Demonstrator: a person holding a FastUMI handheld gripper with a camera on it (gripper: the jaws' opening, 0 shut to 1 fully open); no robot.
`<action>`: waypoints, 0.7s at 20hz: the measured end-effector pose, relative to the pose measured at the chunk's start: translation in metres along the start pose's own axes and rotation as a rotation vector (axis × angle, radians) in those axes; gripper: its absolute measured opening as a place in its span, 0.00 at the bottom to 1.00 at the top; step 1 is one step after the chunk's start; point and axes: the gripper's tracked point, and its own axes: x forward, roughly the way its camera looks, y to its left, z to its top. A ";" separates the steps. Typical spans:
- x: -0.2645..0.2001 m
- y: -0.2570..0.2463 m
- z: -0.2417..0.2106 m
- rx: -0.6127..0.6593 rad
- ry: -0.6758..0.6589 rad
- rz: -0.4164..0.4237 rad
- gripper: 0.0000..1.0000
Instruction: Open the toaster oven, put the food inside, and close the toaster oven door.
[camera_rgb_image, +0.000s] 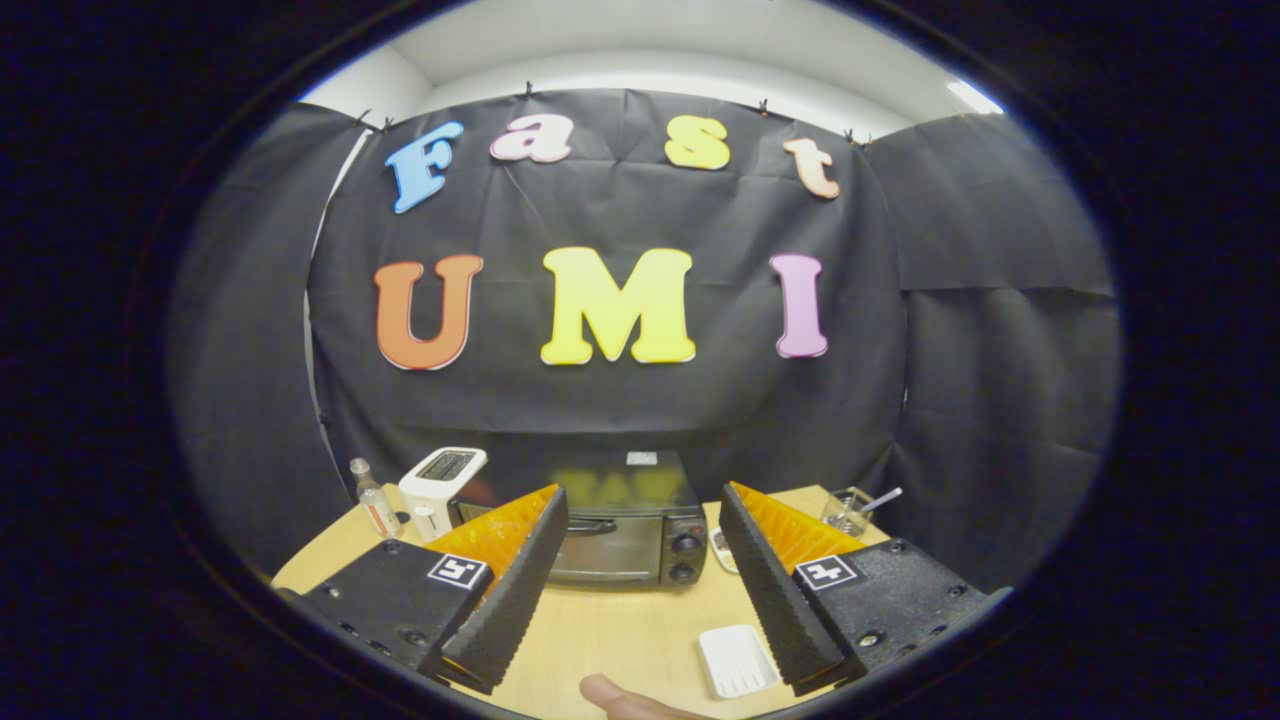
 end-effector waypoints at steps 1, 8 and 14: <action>-0.020 -0.007 0.015 0.001 -0.029 -0.005 0.97; -0.140 -0.037 0.065 0.027 -0.154 0.016 0.97; -0.209 -0.054 0.047 0.059 -0.183 0.031 0.97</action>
